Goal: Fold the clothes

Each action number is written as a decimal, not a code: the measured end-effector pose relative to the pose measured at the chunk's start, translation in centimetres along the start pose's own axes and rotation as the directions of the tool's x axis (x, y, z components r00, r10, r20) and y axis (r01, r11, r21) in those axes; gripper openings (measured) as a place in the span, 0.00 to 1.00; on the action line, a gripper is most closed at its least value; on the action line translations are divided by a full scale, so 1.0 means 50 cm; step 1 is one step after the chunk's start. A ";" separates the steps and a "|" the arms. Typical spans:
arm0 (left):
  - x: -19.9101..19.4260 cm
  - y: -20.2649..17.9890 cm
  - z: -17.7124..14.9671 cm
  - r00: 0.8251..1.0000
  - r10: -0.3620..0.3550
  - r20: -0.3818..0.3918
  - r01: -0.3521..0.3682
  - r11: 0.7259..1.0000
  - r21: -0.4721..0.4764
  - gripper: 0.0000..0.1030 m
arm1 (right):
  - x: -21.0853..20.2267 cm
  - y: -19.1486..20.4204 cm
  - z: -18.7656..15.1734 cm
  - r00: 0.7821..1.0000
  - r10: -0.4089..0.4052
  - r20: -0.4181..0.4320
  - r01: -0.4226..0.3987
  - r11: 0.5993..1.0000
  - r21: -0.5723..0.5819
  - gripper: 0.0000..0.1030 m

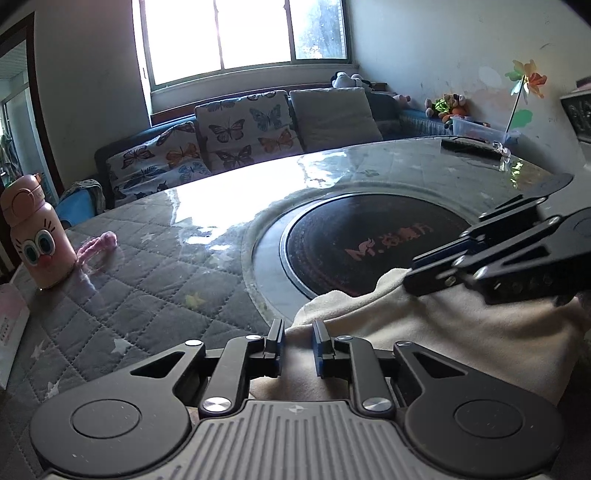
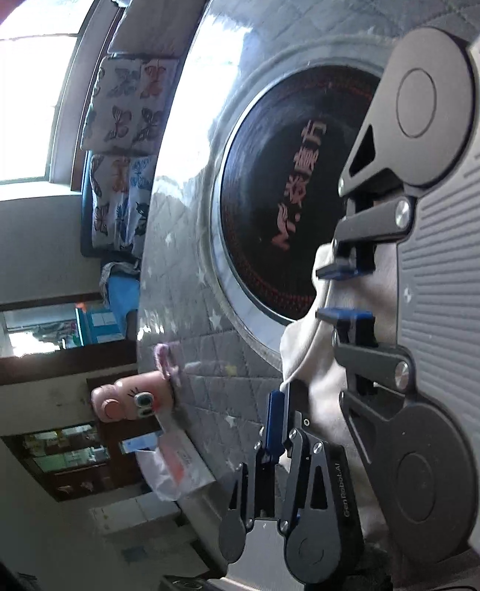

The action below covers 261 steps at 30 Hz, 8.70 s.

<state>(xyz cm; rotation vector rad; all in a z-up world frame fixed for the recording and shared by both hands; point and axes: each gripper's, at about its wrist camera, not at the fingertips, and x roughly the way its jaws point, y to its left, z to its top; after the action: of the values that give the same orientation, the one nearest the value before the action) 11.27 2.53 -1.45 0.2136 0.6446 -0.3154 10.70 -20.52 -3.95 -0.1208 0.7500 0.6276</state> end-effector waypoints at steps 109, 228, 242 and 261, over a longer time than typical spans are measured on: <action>-0.082 0.041 -0.026 0.998 -0.068 0.004 0.068 0.984 -0.162 0.29 | -0.079 -0.081 -0.063 1.000 -0.022 0.006 0.022 0.999 0.024 0.20; -0.220 0.295 -0.129 0.966 0.256 -0.016 -0.225 0.815 -0.534 0.32 | 0.136 0.161 0.126 0.974 0.227 0.002 -0.225 0.969 -0.099 0.11; -0.179 0.305 -0.128 0.971 0.237 -0.043 -0.224 0.824 -0.520 0.32 | 0.159 0.143 0.129 0.969 0.247 -0.008 -0.247 0.967 -0.055 0.11; -0.075 0.353 -0.067 0.973 0.219 -0.069 -0.223 0.829 -0.513 0.35 | 0.291 0.190 0.218 0.967 0.255 -0.013 -0.255 0.965 -0.060 0.12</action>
<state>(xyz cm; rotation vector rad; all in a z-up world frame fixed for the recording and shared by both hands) 12.79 20.78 -0.01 -0.2321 0.6826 0.0922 19.91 -2.22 -4.59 -0.0827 0.7574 0.8965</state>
